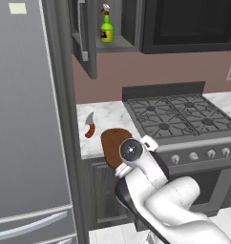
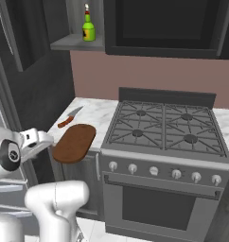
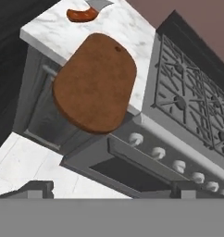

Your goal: Move the cutting board and knife to the sink. Then move spray from the cabinet to the counter.

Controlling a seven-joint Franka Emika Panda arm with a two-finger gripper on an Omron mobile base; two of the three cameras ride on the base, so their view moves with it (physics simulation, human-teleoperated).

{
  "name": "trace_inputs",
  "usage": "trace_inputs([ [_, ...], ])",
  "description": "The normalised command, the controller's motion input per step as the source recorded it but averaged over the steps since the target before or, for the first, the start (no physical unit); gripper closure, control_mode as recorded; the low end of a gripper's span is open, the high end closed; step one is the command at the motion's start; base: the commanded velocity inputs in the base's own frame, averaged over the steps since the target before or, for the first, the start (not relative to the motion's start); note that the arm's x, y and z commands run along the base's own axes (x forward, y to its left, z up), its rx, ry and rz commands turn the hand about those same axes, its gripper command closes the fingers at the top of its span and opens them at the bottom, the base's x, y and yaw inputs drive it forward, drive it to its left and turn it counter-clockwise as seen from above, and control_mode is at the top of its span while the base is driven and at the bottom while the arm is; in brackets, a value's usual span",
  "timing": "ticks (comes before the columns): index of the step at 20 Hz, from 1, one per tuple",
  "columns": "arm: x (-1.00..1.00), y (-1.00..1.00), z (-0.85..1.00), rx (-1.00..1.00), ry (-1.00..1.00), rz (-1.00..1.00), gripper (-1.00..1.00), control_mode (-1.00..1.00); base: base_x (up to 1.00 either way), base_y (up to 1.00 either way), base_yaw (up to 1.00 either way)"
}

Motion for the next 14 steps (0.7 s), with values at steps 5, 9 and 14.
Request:
trace_inputs([
  [5, -0.70, 0.01, 0.00, -0.18, 0.01, 0.16, -1.00, -1.00, 0.00, 0.00, 0.00],
  [9, -0.40, -0.01, 0.00, -0.18, 0.00, 0.17, -1.00, -1.00, 0.00, 0.00, 0.00],
  [14, -0.06, -0.14, -0.15, -0.16, -0.06, 0.18, -1.00, -1.00, 0.00, 0.00, 0.00],
])
